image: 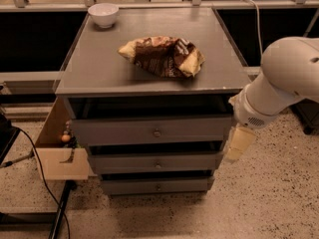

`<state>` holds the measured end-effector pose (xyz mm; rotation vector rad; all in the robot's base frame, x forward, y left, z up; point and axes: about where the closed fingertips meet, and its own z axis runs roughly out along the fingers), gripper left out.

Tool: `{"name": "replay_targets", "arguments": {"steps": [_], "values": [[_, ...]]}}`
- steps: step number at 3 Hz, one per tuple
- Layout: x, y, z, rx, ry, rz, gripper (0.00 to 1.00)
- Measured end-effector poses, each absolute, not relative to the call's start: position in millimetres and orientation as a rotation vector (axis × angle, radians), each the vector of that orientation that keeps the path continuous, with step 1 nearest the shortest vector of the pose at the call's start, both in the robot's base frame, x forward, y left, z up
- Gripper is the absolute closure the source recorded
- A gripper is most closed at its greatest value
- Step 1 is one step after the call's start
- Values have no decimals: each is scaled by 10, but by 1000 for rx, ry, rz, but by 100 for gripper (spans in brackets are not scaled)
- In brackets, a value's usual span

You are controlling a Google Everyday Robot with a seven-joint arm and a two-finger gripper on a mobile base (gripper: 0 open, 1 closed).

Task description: Open top drawer

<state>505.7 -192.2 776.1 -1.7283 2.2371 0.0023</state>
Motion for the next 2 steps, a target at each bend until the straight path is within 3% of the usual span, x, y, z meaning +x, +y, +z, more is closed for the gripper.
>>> {"name": "replay_targets", "arguments": {"steps": [2], "values": [[5065,-1806,7326,-1736,2209,92,0]]}}
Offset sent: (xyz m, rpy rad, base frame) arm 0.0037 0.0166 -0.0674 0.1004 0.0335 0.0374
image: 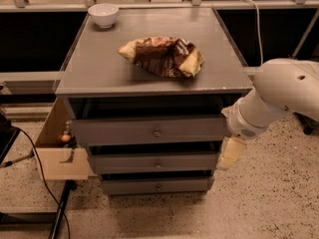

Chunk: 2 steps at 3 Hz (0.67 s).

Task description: Open top drawer

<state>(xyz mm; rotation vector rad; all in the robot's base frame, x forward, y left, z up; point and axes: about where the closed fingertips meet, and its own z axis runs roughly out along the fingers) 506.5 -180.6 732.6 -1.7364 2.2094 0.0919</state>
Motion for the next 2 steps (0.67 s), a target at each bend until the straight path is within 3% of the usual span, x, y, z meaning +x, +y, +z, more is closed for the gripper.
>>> {"name": "replay_targets", "arguments": {"steps": [2], "values": [[5176,-1733,7087,-1712,2117,170,0]]}}
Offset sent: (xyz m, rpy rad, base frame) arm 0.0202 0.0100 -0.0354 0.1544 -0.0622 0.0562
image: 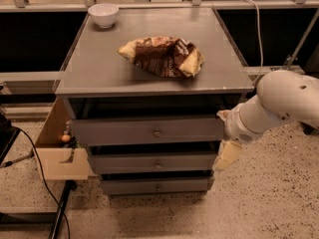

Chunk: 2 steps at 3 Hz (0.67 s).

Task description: Open top drawer

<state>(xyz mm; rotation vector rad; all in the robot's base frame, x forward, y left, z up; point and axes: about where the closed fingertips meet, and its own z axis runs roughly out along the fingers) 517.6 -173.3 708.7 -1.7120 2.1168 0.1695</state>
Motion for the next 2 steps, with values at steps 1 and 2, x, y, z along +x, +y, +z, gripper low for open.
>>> {"name": "replay_targets", "arguments": {"steps": [1,2], "values": [[5284,-1681,7003,-1710,2051,186,0],[5381,-1641,6944,-1715,1999,176,0]]}}
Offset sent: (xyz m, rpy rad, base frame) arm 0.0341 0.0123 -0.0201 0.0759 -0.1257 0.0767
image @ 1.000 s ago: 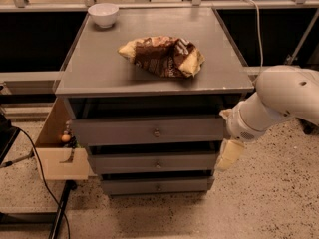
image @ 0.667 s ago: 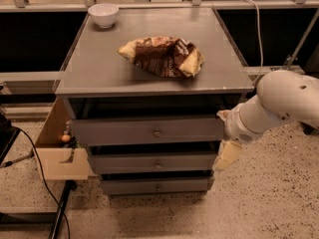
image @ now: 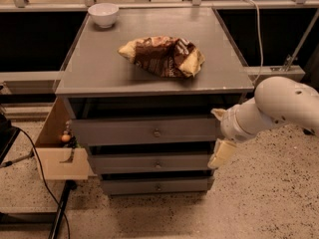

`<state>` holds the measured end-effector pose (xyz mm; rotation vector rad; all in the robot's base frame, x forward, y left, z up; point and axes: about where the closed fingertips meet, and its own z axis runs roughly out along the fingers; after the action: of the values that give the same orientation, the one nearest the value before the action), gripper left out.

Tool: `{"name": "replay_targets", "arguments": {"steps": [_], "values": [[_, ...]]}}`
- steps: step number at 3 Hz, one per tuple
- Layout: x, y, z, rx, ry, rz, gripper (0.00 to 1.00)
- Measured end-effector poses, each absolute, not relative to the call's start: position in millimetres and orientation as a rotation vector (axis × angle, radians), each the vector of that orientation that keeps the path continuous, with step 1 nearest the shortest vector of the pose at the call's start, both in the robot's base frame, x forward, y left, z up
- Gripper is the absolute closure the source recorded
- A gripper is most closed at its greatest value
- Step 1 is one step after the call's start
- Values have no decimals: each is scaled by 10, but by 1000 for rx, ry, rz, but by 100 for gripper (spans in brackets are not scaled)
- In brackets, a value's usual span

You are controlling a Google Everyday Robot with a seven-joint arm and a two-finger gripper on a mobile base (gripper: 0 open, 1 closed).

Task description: Open top drawer

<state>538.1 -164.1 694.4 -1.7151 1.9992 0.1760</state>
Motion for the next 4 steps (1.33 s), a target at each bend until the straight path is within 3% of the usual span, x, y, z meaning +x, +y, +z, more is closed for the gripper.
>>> {"name": "replay_targets", "arguments": {"steps": [4], "values": [[5785,-1515,6625,-1868,1909,-80,0]]}}
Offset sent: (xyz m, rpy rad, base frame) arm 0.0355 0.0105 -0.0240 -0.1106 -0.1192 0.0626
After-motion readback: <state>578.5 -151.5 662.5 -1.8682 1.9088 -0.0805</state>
